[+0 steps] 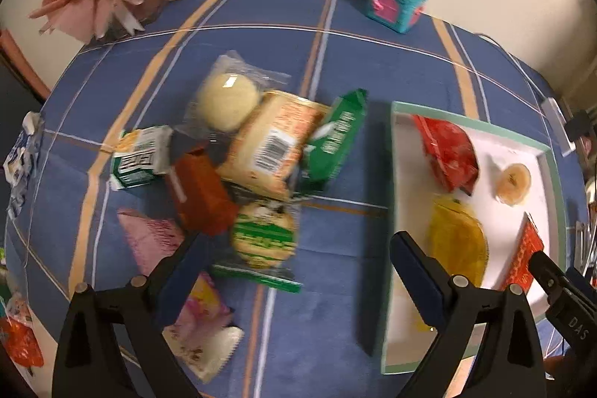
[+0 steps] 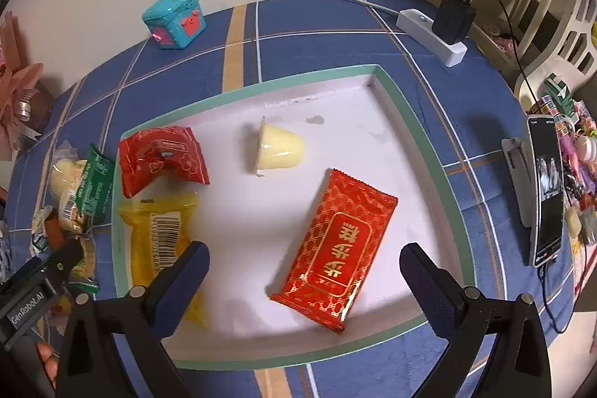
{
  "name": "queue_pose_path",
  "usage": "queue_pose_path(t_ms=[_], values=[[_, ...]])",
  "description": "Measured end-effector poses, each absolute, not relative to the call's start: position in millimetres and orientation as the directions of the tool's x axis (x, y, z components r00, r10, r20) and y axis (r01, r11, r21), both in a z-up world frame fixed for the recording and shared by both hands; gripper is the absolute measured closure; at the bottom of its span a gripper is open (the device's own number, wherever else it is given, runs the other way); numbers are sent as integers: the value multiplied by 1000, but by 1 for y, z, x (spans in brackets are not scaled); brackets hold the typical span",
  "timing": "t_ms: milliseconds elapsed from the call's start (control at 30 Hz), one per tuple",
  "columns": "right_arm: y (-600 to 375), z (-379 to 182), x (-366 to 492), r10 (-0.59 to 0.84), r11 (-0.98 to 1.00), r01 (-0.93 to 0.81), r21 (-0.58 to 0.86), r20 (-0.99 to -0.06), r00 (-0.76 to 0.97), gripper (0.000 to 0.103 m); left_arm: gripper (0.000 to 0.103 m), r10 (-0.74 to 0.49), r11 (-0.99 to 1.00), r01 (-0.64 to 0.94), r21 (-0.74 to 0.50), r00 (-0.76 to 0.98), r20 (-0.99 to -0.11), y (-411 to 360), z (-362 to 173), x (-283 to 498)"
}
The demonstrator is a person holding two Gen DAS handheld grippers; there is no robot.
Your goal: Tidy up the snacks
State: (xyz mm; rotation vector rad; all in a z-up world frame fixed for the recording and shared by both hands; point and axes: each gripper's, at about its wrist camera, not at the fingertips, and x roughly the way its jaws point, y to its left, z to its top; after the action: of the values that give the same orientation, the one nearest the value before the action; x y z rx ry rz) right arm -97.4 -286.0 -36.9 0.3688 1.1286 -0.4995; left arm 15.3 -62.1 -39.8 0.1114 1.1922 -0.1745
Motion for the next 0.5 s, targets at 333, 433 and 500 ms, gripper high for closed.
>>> queue_pose_path(t_ms=[333,433,500], values=[[-257,-34,-79,-159,854,518,49,-924,349,0,5,-58,998,11,-58,368,-928,23,-26,32],[-239,-28,-71,-150,868,493,58,-916,373,0,5,-38,996,-57,-63,371,-928,53,-24,35],[-224,-21,-65,-136,881,468,77,-904,404,0,5,-19,993,-101,-60,372,-928,74,-24,36]])
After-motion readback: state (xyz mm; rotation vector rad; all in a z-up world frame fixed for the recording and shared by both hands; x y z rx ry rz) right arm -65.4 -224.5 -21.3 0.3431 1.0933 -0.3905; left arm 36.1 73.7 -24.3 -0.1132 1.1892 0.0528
